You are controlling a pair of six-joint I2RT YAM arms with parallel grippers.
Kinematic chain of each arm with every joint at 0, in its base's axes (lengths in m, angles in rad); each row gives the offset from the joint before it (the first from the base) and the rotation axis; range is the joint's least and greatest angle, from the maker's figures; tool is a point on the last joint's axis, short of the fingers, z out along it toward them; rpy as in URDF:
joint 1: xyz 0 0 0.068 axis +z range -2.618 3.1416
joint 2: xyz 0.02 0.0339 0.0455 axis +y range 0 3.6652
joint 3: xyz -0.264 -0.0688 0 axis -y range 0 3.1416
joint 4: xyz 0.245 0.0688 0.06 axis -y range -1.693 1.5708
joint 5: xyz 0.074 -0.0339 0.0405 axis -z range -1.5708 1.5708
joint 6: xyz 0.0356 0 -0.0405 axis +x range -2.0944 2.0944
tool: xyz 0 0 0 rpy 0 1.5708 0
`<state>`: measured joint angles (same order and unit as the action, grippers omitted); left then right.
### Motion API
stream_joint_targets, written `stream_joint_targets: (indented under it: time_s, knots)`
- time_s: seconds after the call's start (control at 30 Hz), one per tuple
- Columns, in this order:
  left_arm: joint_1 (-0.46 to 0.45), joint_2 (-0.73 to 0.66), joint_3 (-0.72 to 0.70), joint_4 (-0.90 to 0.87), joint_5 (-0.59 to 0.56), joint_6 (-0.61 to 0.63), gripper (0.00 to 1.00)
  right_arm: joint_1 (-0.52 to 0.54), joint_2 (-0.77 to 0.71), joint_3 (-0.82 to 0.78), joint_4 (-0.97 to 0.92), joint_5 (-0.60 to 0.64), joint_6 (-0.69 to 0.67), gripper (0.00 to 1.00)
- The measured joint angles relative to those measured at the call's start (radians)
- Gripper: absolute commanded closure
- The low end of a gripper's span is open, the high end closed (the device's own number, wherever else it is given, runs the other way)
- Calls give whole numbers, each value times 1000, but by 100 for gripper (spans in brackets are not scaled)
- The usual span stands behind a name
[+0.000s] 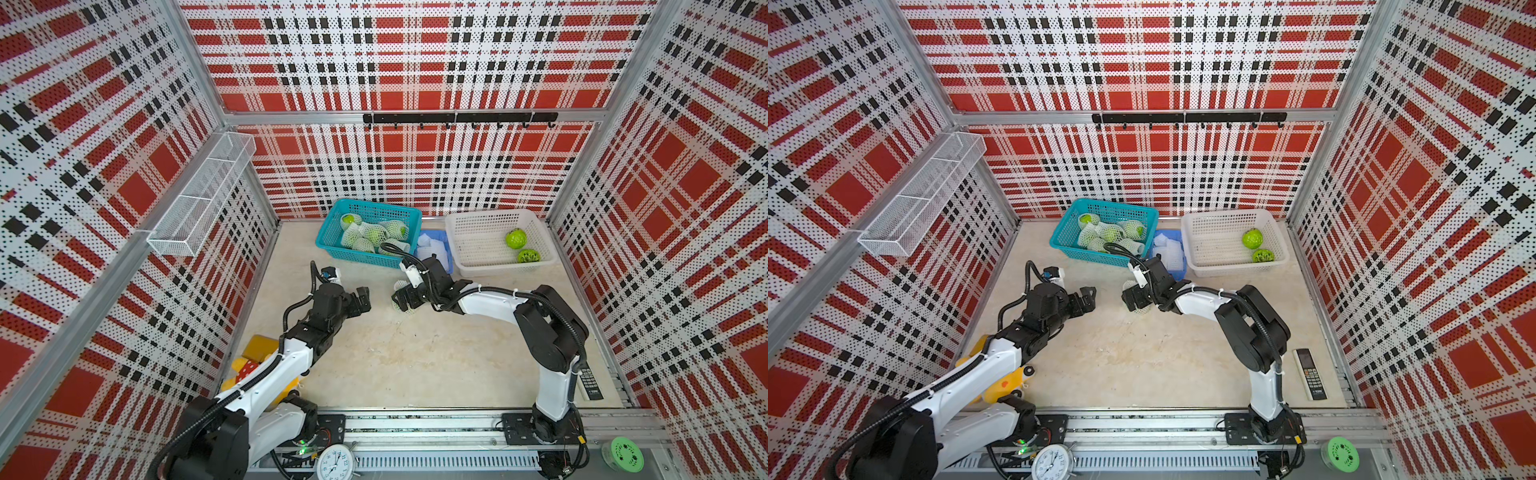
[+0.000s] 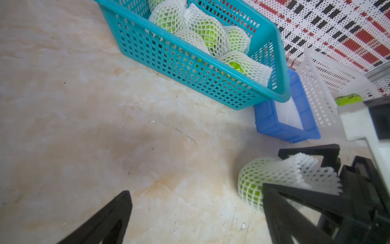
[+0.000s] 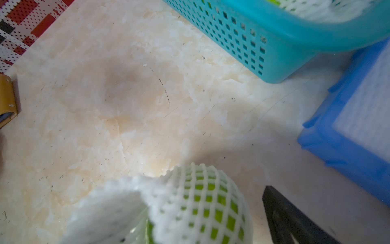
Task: Sleeve custard apples in foam nets
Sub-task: Pick up the custard apple from the center of the board.
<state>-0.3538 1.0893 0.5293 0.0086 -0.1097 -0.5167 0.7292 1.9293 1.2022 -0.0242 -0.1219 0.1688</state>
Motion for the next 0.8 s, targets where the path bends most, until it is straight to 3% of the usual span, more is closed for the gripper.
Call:
stream_joint_targets:
  time_s: [0.3, 0.53, 0.8]
  knots:
    - [1, 22, 0, 7, 2, -7, 0, 18, 8, -60, 55, 3, 37, 8]
    - [1, 26, -2, 14, 5, -17, 1, 24, 39, -77, 105, 3, 67, 17]
    - [1, 26, -8, 19, 5, -21, 0, 24, 57, -83, 162, 2, 92, 17]
